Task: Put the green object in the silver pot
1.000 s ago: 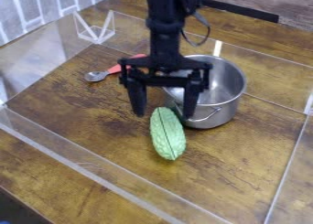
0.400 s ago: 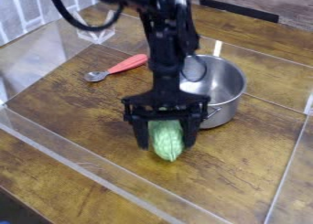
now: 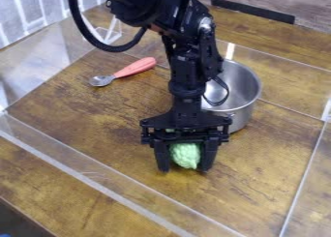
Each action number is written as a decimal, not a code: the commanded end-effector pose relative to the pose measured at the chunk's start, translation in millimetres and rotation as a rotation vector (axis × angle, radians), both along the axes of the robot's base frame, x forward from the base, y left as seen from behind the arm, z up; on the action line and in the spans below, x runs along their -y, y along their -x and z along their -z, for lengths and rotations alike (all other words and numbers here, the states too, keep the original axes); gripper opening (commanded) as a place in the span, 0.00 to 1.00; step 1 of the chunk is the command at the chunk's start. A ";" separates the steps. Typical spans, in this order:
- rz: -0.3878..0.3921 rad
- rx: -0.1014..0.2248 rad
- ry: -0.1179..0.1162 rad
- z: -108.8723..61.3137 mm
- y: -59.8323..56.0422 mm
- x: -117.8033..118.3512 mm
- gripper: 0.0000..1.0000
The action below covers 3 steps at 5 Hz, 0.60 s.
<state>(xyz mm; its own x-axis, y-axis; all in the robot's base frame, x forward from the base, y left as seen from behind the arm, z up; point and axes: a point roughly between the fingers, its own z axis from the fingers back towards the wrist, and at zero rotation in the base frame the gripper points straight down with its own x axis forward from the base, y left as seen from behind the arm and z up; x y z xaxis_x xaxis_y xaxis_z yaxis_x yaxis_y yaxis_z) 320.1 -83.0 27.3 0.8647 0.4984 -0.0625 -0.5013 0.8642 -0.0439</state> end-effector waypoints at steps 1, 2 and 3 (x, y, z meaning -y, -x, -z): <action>0.083 0.057 0.007 -14.4 2.5 8.9 0.00; 0.143 0.067 0.002 -31.8 -4.6 5.1 0.00; 0.183 0.082 0.005 -46.5 -12.9 0.7 0.00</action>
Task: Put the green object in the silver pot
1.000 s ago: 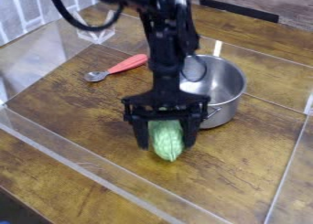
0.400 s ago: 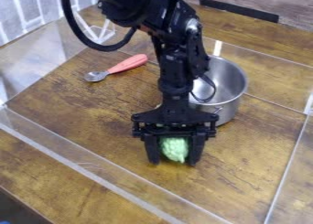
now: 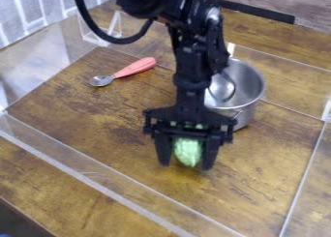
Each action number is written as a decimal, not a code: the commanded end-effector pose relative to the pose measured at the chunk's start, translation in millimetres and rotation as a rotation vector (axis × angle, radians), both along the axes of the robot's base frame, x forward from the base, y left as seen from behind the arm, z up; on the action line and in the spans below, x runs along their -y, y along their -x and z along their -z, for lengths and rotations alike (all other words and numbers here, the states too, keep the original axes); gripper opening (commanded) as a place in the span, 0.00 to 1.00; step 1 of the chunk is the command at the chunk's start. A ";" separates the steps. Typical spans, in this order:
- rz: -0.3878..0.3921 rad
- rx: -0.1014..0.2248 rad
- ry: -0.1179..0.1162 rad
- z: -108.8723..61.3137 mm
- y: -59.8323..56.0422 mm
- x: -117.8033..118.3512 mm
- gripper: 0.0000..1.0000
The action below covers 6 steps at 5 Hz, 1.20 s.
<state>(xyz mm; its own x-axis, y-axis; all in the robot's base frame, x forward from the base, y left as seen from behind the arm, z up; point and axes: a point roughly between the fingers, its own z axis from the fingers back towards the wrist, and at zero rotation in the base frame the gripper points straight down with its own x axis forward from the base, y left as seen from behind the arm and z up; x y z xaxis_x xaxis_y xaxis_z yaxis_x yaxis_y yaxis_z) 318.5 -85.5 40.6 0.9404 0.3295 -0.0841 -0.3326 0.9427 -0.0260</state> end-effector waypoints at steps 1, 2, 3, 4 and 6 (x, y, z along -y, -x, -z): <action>0.020 0.122 0.033 -42.5 -21.5 -7.2 0.00; 0.012 0.131 0.047 -33.9 -18.4 -7.5 0.00; 0.004 0.128 0.058 -24.8 -13.7 -5.3 0.00; 0.040 0.129 0.065 -26.0 -14.2 0.3 0.00; 0.111 0.131 0.054 -39.3 -19.0 4.9 0.00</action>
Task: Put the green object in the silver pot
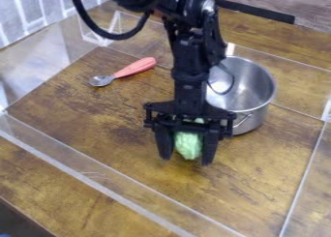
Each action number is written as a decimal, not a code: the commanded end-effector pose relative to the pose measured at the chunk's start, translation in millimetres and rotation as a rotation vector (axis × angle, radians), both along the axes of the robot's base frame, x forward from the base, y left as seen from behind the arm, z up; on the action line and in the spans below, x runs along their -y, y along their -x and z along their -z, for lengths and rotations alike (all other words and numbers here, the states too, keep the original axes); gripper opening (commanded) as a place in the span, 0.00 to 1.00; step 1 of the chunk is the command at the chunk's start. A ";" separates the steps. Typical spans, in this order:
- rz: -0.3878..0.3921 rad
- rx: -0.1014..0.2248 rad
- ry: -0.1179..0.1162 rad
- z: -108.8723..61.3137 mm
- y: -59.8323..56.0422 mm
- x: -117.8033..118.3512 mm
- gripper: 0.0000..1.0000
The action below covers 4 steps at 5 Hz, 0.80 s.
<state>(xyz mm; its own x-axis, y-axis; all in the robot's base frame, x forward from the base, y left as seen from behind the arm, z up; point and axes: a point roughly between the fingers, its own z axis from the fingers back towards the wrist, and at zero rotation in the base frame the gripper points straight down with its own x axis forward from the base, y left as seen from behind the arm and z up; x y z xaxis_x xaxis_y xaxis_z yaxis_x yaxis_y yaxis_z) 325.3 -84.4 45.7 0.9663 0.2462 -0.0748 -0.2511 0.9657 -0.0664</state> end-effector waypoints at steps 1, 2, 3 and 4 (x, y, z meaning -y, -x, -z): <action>0.065 0.125 0.008 -48.4 -17.6 5.3 0.00; 0.090 0.133 0.006 -52.2 -21.2 4.1 0.00; 0.090 0.137 0.007 -51.4 -19.5 2.0 0.00; 0.088 0.142 0.007 -50.1 -18.0 -0.3 0.00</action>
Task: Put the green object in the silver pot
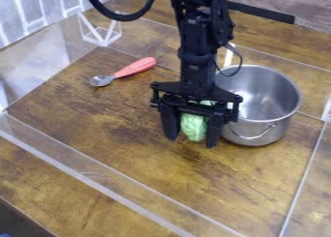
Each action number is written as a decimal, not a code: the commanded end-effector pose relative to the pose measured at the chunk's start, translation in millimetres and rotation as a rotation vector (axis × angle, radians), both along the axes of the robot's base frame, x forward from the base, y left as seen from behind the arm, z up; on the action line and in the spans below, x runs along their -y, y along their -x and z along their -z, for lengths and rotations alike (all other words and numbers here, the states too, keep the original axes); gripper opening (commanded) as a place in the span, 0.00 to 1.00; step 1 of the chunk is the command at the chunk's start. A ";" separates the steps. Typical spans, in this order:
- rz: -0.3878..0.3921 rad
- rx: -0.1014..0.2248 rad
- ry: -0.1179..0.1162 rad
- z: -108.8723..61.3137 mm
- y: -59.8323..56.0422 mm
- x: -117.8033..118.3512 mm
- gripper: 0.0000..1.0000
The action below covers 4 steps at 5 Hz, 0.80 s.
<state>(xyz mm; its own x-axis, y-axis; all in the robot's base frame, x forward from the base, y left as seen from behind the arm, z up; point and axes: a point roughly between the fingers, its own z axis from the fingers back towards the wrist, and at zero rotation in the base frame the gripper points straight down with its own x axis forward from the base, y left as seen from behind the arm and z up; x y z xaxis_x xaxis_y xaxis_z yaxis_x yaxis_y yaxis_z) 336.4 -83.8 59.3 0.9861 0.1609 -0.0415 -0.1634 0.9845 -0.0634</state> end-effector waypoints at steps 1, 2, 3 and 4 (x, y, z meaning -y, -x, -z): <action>0.022 0.113 0.024 -34.0 -4.0 8.8 0.00; 0.045 0.117 0.025 -31.6 -0.8 17.4 0.00; 0.040 0.121 0.026 -44.3 -2.1 13.8 0.00; 0.034 0.126 0.027 -56.7 -3.5 10.1 0.00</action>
<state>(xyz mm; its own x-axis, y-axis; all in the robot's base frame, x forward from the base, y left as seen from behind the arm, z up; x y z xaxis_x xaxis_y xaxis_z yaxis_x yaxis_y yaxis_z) 329.8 -95.1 76.6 0.9922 0.1200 -0.0337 -0.1220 0.9904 -0.0652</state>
